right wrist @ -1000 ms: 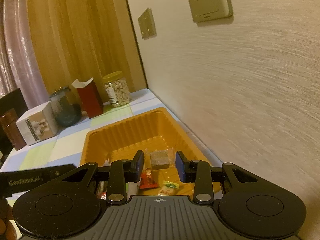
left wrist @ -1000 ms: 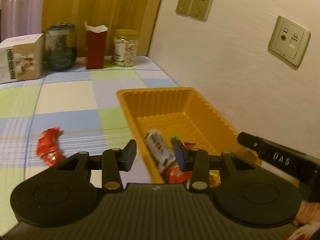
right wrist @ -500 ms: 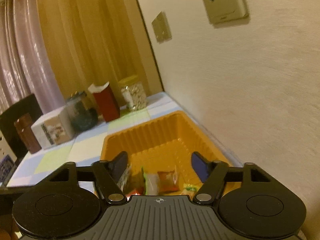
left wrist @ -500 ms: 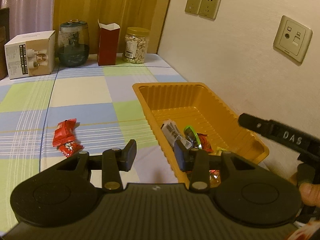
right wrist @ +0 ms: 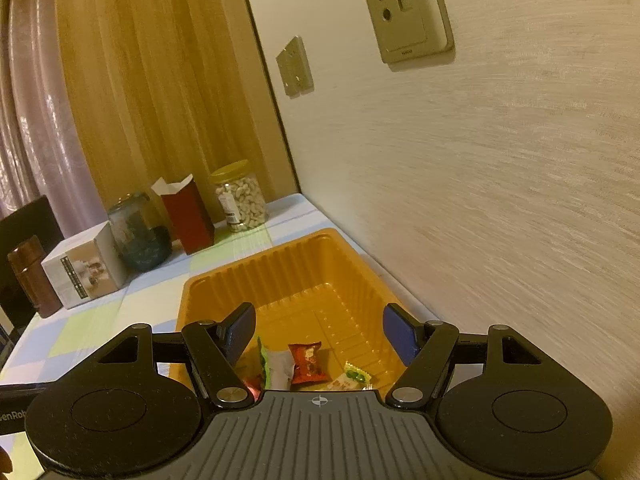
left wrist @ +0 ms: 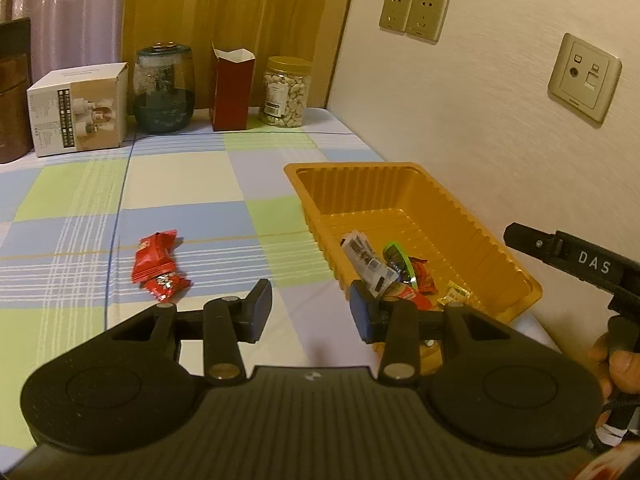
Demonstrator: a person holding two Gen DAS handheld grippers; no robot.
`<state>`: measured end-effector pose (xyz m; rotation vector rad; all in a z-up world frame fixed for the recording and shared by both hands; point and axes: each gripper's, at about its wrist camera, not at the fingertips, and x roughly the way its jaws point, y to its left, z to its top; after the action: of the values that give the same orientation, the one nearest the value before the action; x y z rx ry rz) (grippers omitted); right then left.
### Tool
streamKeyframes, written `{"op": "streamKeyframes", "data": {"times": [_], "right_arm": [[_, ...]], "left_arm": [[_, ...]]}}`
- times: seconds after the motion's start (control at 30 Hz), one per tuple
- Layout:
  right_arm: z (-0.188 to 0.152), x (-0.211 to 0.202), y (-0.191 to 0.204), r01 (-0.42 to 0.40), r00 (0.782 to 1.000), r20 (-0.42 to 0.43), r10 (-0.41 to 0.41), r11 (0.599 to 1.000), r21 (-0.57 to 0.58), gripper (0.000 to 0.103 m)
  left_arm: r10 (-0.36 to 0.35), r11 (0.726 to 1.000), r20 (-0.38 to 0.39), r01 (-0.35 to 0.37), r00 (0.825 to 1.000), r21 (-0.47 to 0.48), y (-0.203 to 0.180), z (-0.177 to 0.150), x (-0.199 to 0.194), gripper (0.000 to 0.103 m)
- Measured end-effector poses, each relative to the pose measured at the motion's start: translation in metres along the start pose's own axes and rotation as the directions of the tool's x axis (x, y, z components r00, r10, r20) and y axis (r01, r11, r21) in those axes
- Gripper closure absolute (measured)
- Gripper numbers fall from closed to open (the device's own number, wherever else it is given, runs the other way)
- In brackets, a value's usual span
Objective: Organize snacks
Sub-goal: 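Move both open tools back toward the last red candies on the table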
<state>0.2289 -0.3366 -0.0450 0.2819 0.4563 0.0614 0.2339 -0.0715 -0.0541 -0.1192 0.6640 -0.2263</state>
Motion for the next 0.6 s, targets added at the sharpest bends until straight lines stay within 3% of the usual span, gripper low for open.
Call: {"op": "streamKeyframes", "data": {"times": [0.6], "right_arm": [[-0.018,-0.028,0.052,-0.097,0.994,0.032,0.100,0.990,-0.100,0.033]], "left_arm": [[0.104,0.994,0.015,-0.104,0.994,-0.020,0.038,-0.020,-0.054,0.054]]}}
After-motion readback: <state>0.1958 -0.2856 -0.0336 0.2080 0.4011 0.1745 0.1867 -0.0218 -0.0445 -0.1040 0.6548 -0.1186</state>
